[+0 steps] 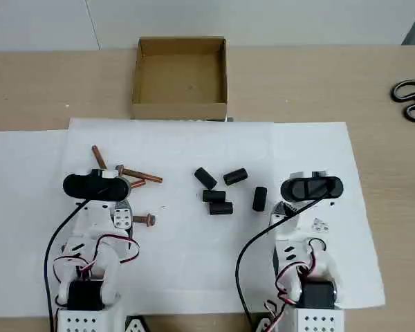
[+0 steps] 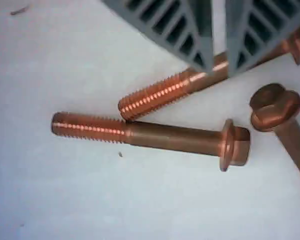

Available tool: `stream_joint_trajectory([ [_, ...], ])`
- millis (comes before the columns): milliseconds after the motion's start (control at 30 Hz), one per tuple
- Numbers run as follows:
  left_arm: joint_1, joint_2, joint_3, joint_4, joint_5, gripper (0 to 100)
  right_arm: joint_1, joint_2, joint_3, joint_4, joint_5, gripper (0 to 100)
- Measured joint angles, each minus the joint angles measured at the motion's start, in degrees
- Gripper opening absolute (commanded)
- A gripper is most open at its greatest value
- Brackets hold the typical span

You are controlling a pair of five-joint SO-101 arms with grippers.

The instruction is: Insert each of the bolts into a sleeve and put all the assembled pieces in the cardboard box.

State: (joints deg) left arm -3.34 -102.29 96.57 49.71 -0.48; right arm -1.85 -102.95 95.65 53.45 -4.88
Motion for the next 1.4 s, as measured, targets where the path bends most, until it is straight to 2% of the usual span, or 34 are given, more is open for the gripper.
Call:
stream_joint_trajectory([
  [400,0.0,0.0,0.0,0.0,0.0,1,-0.09,0.0,0.0,0.0,0.0,0.3],
  [533,2.37,0.0,0.0,0.35,0.0,1,-1.05,0.0,0.0,0.62,0.0,0.4],
  [867,-1.32,0.0,-8.97,14.42,0.18,1,-4.22,2.55,-11.52,9.41,0.0,0.4],
  [1133,-1.32,2.81,-14.86,16.7,0.18,1,-1.85,24.88,-31.21,9.93,0.0,0.4],
  [1267,-1.32,12.84,-22.07,16.88,0.18,1,-1.58,40.18,-44.57,13.54,0.0,0.4],
  [1400,-1.32,29.19,-34.9,18.55,0.18,1,-1.76,53.98,-57.49,19.69,0.0,0.4],
])
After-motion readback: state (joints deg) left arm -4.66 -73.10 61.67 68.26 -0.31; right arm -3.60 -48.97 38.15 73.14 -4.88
